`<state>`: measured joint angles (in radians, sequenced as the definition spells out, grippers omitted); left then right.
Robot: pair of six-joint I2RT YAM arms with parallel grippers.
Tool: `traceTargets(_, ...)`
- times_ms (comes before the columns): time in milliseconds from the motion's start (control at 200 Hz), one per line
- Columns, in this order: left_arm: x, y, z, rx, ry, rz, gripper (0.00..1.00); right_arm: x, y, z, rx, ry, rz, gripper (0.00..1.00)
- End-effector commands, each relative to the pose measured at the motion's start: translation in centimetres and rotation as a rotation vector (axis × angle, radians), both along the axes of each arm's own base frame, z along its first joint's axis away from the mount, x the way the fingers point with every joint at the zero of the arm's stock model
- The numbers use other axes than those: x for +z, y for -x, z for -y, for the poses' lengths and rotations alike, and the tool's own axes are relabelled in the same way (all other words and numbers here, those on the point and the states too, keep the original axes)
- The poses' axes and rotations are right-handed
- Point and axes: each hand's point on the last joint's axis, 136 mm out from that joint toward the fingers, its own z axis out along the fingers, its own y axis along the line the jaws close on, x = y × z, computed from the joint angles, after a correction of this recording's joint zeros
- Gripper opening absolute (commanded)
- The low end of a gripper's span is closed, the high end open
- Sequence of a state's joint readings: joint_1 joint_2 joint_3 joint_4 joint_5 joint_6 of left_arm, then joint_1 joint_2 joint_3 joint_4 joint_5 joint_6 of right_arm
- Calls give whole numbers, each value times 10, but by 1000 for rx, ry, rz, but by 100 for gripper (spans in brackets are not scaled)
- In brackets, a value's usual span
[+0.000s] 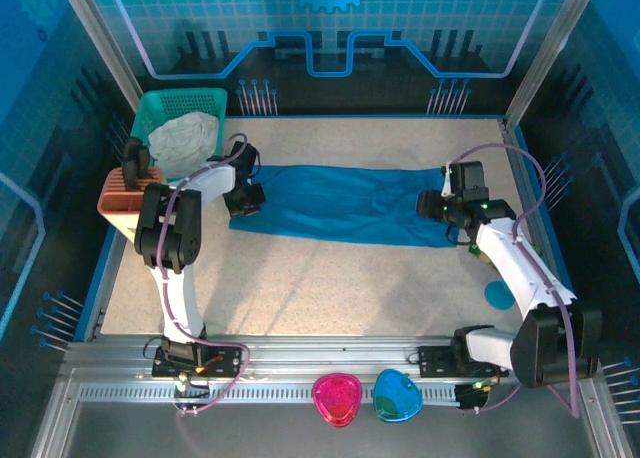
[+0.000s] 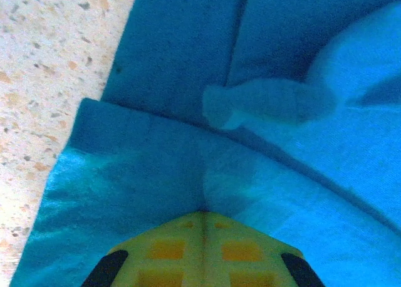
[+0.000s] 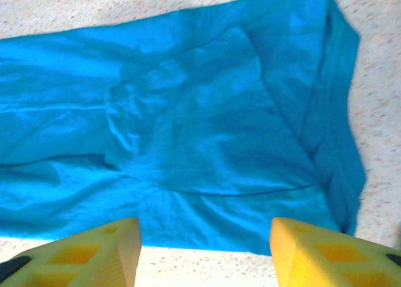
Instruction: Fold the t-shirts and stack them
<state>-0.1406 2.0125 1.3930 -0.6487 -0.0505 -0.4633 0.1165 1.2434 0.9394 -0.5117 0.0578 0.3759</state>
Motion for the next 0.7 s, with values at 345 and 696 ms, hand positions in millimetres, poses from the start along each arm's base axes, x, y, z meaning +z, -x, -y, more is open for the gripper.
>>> traceTargets(345,93,-81,18,-131,-67,128,10,-89,-9,-32,-66,-262,-348,0)
traceTargets(696,0,-96,14,-115,-102,-37,4,-121,-11,-5,-157,-134,-420,0)
